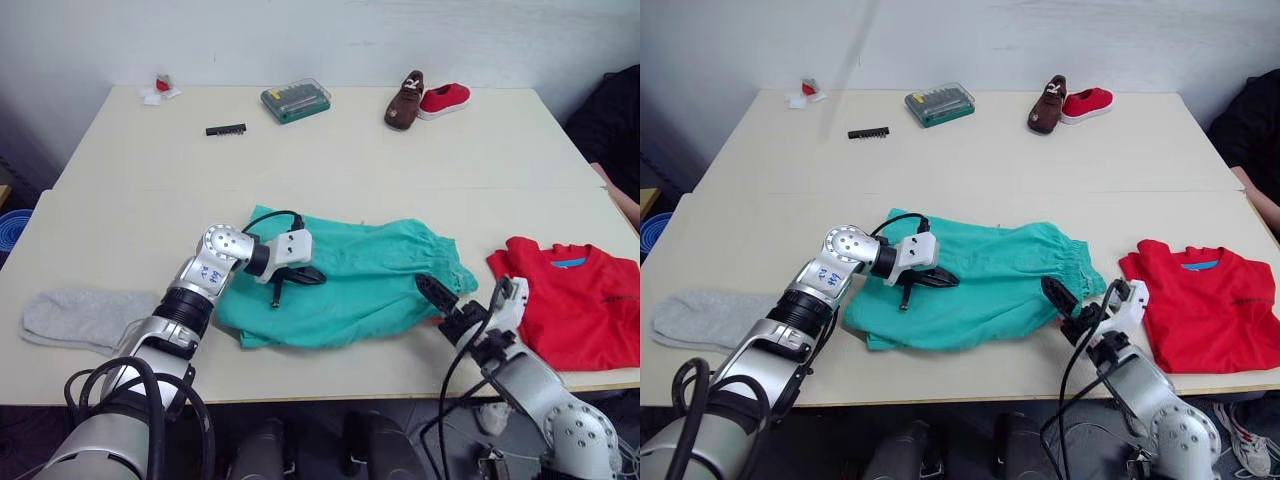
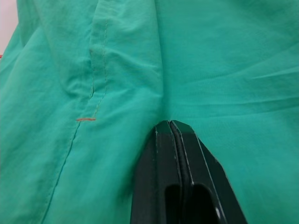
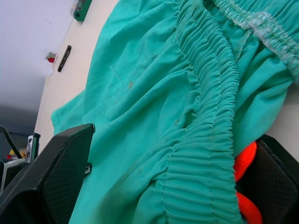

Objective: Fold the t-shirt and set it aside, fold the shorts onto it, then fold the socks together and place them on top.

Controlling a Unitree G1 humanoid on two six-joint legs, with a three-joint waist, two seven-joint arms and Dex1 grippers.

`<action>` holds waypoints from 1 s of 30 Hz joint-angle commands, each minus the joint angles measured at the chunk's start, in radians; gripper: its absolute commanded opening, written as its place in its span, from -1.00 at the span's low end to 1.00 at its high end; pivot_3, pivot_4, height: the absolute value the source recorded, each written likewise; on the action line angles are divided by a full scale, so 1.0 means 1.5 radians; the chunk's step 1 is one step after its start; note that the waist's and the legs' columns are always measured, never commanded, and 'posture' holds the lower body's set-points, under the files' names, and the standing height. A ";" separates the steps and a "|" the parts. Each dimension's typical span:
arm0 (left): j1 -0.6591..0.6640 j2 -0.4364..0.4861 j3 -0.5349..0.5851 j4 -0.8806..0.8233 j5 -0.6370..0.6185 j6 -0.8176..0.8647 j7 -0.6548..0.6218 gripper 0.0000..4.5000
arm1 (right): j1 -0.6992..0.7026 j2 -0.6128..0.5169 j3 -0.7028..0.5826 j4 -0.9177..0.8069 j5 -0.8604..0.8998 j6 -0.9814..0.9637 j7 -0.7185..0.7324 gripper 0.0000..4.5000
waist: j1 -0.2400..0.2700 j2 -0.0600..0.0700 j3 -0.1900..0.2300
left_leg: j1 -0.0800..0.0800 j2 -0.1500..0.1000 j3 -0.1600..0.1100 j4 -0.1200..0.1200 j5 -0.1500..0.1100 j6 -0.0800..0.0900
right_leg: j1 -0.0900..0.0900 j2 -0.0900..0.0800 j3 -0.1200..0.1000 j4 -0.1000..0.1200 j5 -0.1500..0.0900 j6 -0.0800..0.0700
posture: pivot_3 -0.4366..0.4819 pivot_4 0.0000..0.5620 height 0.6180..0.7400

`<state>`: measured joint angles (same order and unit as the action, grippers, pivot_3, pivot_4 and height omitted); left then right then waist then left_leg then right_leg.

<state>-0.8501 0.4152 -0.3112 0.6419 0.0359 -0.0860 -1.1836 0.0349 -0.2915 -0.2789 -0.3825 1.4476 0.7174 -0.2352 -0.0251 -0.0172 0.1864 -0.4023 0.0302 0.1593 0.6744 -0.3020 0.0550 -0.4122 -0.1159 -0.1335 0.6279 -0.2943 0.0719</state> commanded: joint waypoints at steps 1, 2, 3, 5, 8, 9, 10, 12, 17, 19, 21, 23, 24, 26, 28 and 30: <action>-0.001 0.012 0.020 0.000 -0.003 0.021 0.010 -1.00 | -0.024 -0.001 0.013 0.052 -0.031 0.007 0.000 0.99 | -0.002 0.000 0.000 | 0.000 0.000 0.000 0.000 0.000 0.000 | 0.000 0.000 0.000 0.000 0.000 0.000 | -0.05 -0.47 1.00; 0.001 0.013 0.028 -0.008 -0.012 0.036 0.010 -1.00 | -0.037 0.000 0.012 0.059 -0.035 0.007 0.003 0.99 | -0.002 0.000 0.000 | 0.000 0.000 0.000 0.000 0.000 0.000 | 0.000 0.000 0.000 0.000 0.000 0.000 | -0.05 -0.47 1.00; 0.005 0.014 0.033 -0.014 -0.015 0.046 0.011 -1.00 | -0.046 0.000 0.010 0.064 -0.039 0.007 0.006 0.91 | -0.002 0.000 0.000 | 0.000 0.000 0.000 0.000 0.000 0.000 | 0.000 0.000 0.000 0.000 0.000 0.000 | -0.05 -0.47 1.00; 0.015 0.016 0.032 -0.018 -0.010 0.042 0.017 -1.00 | -0.053 0.003 0.006 0.067 -0.042 0.005 0.014 0.72 | -0.002 0.000 0.000 | 0.000 0.000 0.000 0.000 0.001 0.000 | 0.000 0.000 0.000 0.000 0.000 0.000 | -0.05 -0.47 1.00; 0.026 0.014 0.034 -0.026 -0.009 0.046 0.024 -1.00 | -0.058 0.002 0.002 0.053 -0.041 0.008 0.022 0.24 | -0.001 0.000 0.000 | 0.000 0.000 0.000 0.000 0.001 0.000 | 0.000 0.000 0.000 0.000 0.000 0.000 | -0.05 -0.47 1.00; 0.028 0.013 0.036 -0.030 -0.010 0.049 0.026 -1.00 | -0.060 0.000 0.001 0.048 -0.042 0.008 0.024 0.11 | -0.001 0.000 0.000 | 0.000 0.000 0.000 0.000 0.001 0.000 | 0.000 0.000 0.000 0.000 0.000 0.000 | -0.05 -0.47 1.00; 0.030 0.012 0.037 -0.034 -0.011 0.052 0.027 -1.00 | -0.062 -0.001 0.000 0.043 -0.042 0.009 0.025 -0.08 | -0.001 0.000 0.000 | 0.000 0.000 0.000 0.000 0.001 0.000 | 0.000 0.000 0.000 0.000 0.000 0.000 | -0.05 -0.47 1.00; 0.033 0.012 0.039 -0.040 -0.011 0.055 0.029 -1.00 | -0.065 -0.007 0.001 0.039 -0.047 0.013 0.031 -0.39 | -0.001 0.000 0.000 | 0.000 0.000 0.000 0.000 0.001 0.000 | 0.000 0.000 0.000 0.000 0.000 0.000 | -0.05 -0.47 1.00; 0.040 0.017 0.042 -0.045 -0.010 0.068 0.038 -1.00 | -0.088 -0.041 0.010 0.014 -0.073 0.027 0.071 -0.99 | -0.001 0.000 0.000 | 0.000 0.000 0.000 0.000 0.001 0.000 | 0.000 0.000 0.000 0.000 0.000 0.000 | -0.05 -0.47 1.00; 0.041 0.020 0.045 -0.045 -0.010 0.073 0.044 -1.00 | -0.108 -0.063 0.017 -0.008 -0.081 0.034 0.093 -0.99 | -0.001 0.000 0.000 | 0.000 0.000 0.000 0.000 0.001 0.000 | 0.000 0.000 0.000 0.000 0.000 0.000 | -0.05 -0.47 1.00; 0.043 0.021 0.048 -0.047 -0.012 0.078 0.050 -1.00 | -0.138 -0.089 0.028 -0.023 -0.092 0.045 0.121 -0.99 | -0.002 0.000 0.000 | 0.000 0.000 0.000 0.000 0.001 0.000 | -0.001 0.000 0.000 0.000 0.000 0.000 | -0.05 -0.47 1.00; 0.046 0.021 0.050 -0.051 -0.014 0.083 0.052 -1.00 | -0.171 -0.120 0.050 -0.034 -0.115 0.058 0.158 -0.99 | -0.001 0.000 0.000 | 0.000 0.000 0.000 -0.001 0.001 0.000 | -0.001 0.000 0.000 0.000 0.000 0.000 | -0.05 -0.47 1.00; 0.049 0.021 0.050 -0.053 -0.014 0.084 0.053 -1.00 | -0.188 -0.135 0.063 -0.041 -0.129 0.065 0.177 -0.99 | -0.002 0.000 0.000 | 0.000 0.000 0.000 -0.001 0.001 0.000 | -0.001 0.000 0.000 0.000 0.000 0.000 | -0.05 -0.47 1.00; 0.055 0.020 0.048 -0.058 -0.014 0.084 0.056 -1.00 | -0.237 -0.162 0.095 -0.055 -0.148 0.082 0.216 -0.99 | -0.002 0.000 0.000 | 0.000 0.000 0.000 0.000 0.001 0.000 | -0.001 0.000 0.000 0.000 0.000 0.000 | -0.05 -0.47 1.00; 0.057 0.017 0.048 -0.061 -0.014 0.086 0.061 -1.00 | -0.292 -0.177 0.132 -0.061 -0.162 0.103 0.249 -0.99 | -0.002 0.000 0.000 | 0.000 0.000 0.000 -0.001 0.001 0.000 | -0.001 0.000 0.000 0.000 0.000 0.000 | -0.05 -0.47 1.00; 0.057 0.013 0.052 -0.062 -0.016 0.089 0.069 -1.00 | -0.336 -0.185 0.175 -0.054 -0.193 0.123 0.277 -0.99 | -0.001 0.000 0.000 | 0.000 0.000 0.000 -0.001 0.001 -0.001 | -0.001 0.000 0.000 0.000 0.000 0.000 | -0.05 -0.47 1.00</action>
<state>-0.7771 0.4340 -0.2344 0.5571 0.0045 0.0351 -1.0987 -0.4427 -0.5564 -0.0526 -0.4307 1.1836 0.8817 0.1360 -0.0268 -0.0168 0.1866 -0.4030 0.0302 0.1596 0.6732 -0.3006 0.0541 -0.4139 -0.1159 -0.1343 0.6284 -0.2942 0.0718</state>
